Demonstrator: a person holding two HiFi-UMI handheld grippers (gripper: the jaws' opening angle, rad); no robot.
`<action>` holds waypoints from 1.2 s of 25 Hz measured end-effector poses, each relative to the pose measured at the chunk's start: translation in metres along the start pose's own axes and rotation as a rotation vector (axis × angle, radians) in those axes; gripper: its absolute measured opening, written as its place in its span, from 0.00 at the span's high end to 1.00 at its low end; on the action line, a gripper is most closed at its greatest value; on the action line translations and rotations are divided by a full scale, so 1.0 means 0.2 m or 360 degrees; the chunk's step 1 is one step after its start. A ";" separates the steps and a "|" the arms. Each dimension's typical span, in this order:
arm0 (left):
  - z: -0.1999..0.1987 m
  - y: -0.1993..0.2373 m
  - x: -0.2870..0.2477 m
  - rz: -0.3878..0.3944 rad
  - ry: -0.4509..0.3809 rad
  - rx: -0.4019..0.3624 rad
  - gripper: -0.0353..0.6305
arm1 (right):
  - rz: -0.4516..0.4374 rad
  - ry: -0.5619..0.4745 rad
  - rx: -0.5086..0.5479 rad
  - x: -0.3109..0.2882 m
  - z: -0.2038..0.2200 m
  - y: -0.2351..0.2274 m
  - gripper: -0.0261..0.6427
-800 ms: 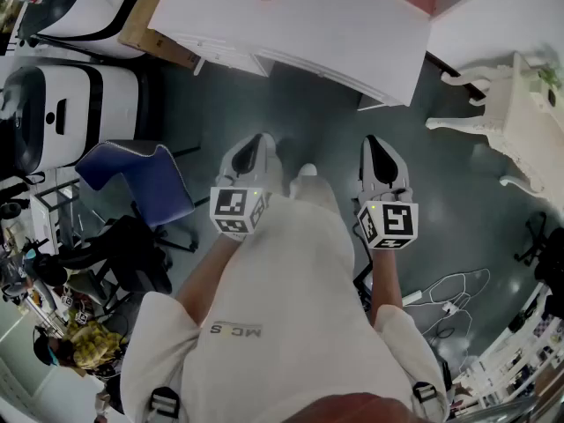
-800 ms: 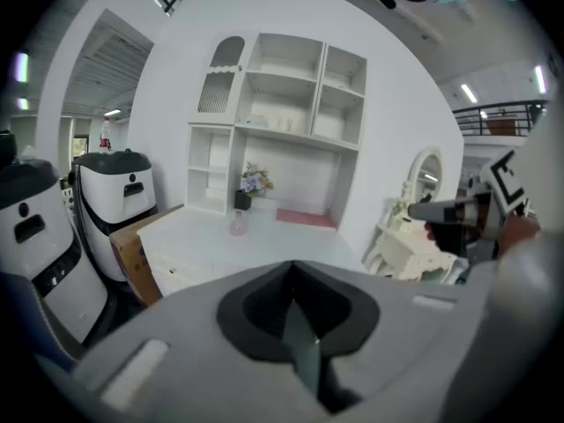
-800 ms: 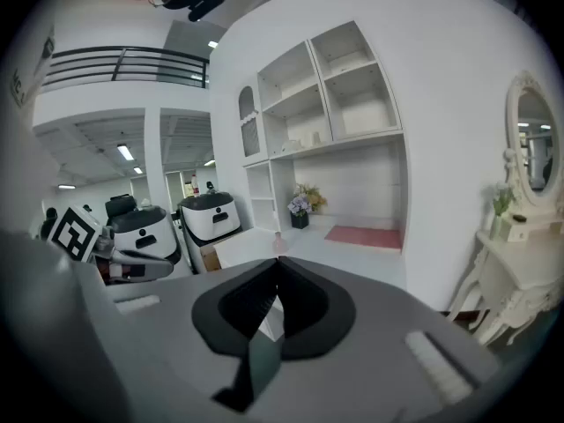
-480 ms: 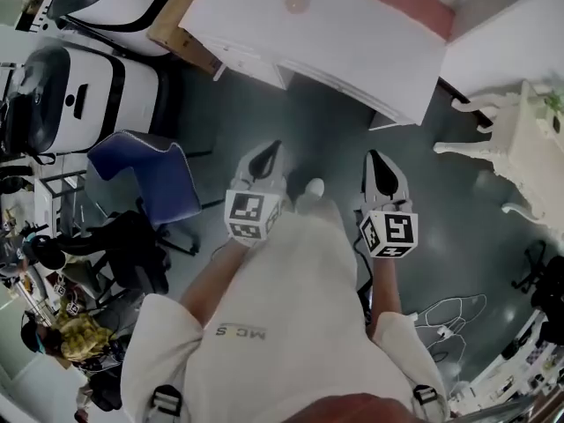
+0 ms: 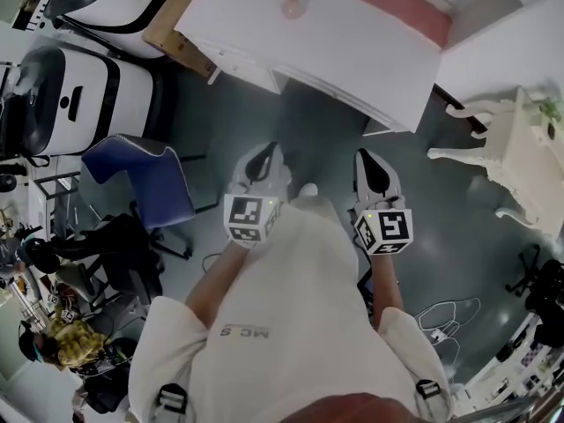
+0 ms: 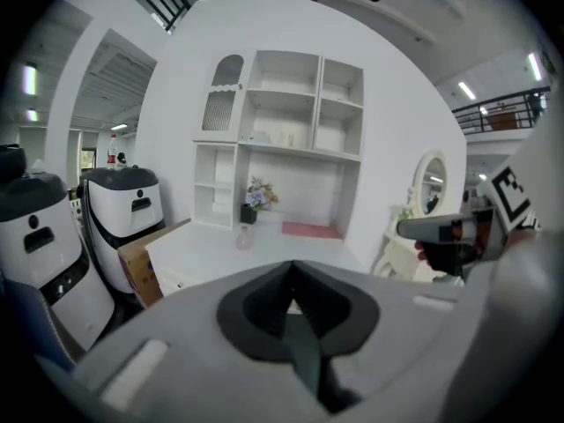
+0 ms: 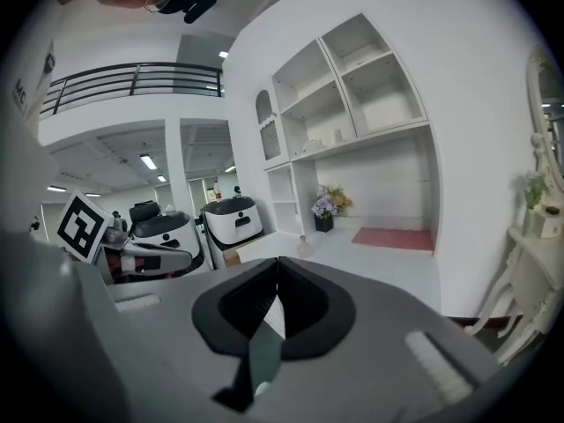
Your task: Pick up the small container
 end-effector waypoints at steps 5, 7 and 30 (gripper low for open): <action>-0.11 0.23 -0.26 -0.0042 -0.0059 0.0046 0.95 | -0.0041 0.0021 0.0016 -0.34 -0.07 -0.06 0.96; -0.17 0.35 -0.40 -0.0045 -0.0074 0.0042 0.95 | -0.0058 0.0020 0.0040 -0.52 -0.13 -0.08 0.96; -0.79 0.98 -1.76 0.0298 -0.0094 -0.0115 0.94 | 0.0175 0.0022 0.0035 -1.82 -0.79 -0.64 0.96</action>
Point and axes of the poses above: the fingertips, and each gripper's own axes: x backward along the fingers, y to its left, z out of its underside, the point moved 4 cm from there along x, backward along the fingers, and after that the axes turned 7 degrees about -z, right-handed, at the moved point
